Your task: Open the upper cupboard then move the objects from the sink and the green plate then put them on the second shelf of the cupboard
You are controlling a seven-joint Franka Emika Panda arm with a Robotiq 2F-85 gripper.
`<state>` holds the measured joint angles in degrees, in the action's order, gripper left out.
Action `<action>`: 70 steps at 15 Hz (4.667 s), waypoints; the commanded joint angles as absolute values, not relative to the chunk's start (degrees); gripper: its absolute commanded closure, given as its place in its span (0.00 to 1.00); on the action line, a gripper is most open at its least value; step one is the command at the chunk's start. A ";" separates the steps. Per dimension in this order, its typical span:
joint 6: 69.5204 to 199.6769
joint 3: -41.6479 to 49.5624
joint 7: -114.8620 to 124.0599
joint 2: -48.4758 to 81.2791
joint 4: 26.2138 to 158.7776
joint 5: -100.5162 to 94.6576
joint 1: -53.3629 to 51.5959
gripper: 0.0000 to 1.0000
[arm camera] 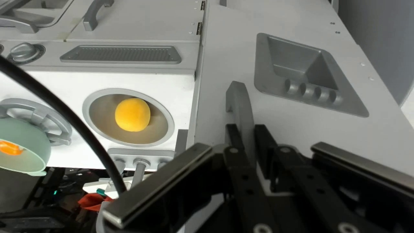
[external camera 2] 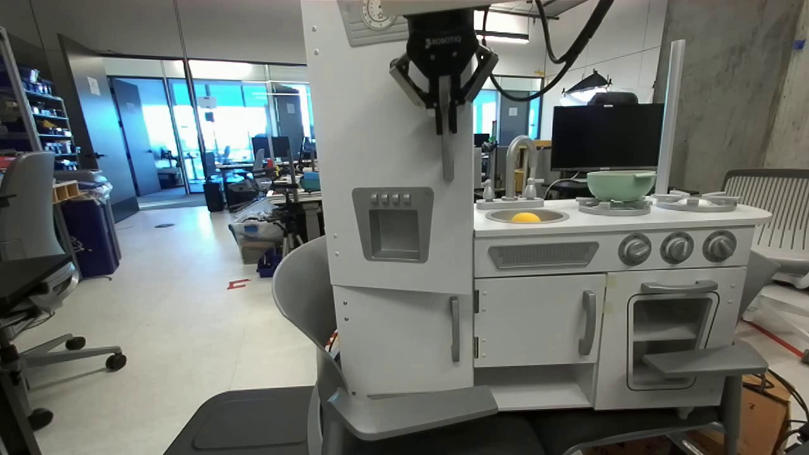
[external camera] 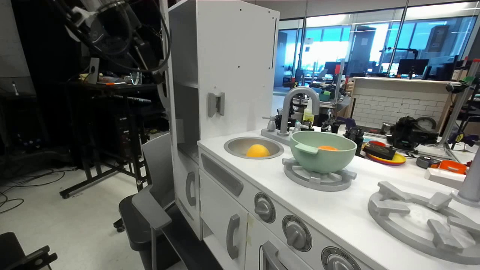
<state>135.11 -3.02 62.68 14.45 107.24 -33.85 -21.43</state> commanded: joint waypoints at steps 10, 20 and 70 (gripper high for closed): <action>131.67 -17.80 70.87 5.44 122.81 -36.41 -26.91 0.36; 114.02 -24.08 53.40 -11.57 128.03 -23.77 -26.54 0.00; 119.61 -1.28 -14.50 50.80 65.28 -9.63 0.95 0.00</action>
